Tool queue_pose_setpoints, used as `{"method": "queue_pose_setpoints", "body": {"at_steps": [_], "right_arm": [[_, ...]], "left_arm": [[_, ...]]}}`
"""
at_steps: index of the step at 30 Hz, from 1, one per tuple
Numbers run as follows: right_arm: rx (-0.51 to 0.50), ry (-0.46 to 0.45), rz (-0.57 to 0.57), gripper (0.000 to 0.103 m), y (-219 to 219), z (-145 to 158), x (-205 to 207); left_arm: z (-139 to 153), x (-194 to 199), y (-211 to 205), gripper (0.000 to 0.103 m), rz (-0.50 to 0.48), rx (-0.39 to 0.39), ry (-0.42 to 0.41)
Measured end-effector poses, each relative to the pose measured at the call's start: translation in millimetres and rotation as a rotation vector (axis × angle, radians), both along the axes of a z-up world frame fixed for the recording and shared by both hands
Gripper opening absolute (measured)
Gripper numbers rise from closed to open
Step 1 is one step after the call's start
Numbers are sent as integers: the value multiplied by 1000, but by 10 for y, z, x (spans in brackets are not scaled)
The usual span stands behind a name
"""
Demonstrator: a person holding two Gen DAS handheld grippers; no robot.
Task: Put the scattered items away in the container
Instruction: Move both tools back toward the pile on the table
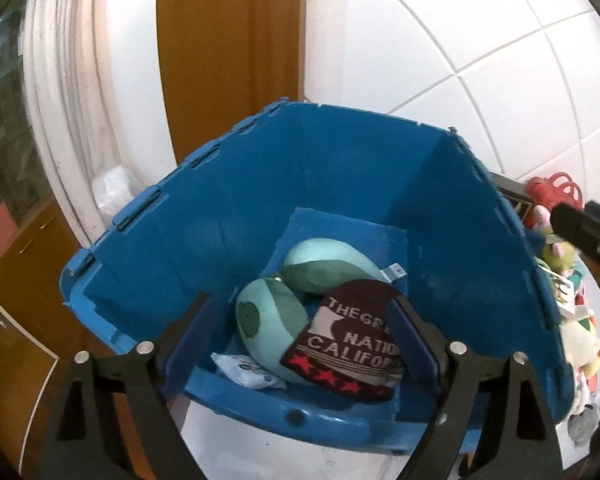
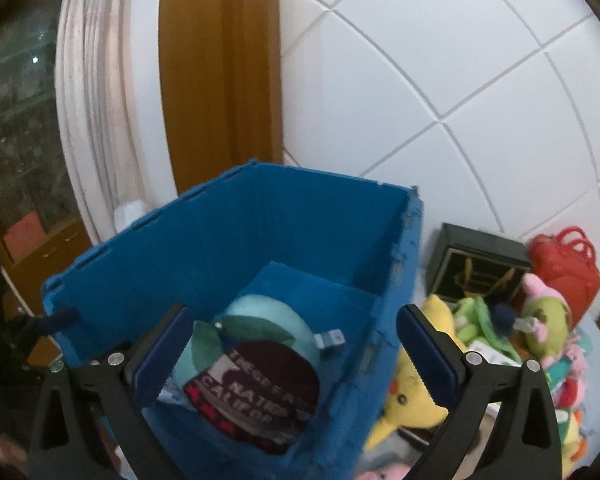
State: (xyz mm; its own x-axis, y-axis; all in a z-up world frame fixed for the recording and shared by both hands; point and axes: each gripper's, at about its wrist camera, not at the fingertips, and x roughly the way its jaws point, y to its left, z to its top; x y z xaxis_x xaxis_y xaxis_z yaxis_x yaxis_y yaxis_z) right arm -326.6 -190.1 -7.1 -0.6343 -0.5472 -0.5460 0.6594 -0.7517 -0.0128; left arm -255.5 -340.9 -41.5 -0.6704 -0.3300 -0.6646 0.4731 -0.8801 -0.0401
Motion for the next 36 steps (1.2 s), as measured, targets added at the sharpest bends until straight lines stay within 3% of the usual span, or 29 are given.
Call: {"method": "queue_pose_setpoints", "body": {"at_steps": [9,15,21,29,36], "right_arm": [[-19,-7,-117,103,757,-112,120],[-70,-30,-232,103,1658,-200,155],[-84,-78,-358,103,2830,-351,97],[-63,-171,-511,103,4418,-818,72],[-39,-302,-578,103,5201,-1409,3]], "left_arm": [[109,-8,680,87,-110,-31,43],[186,-18,1455,87,-210,-54,78],[148,-121,2452,87,-331,-65,95],[-421,-275,3665,87,-426,-44,-15],[-1073,-336,3966,87,-384,-16,-180]]}}
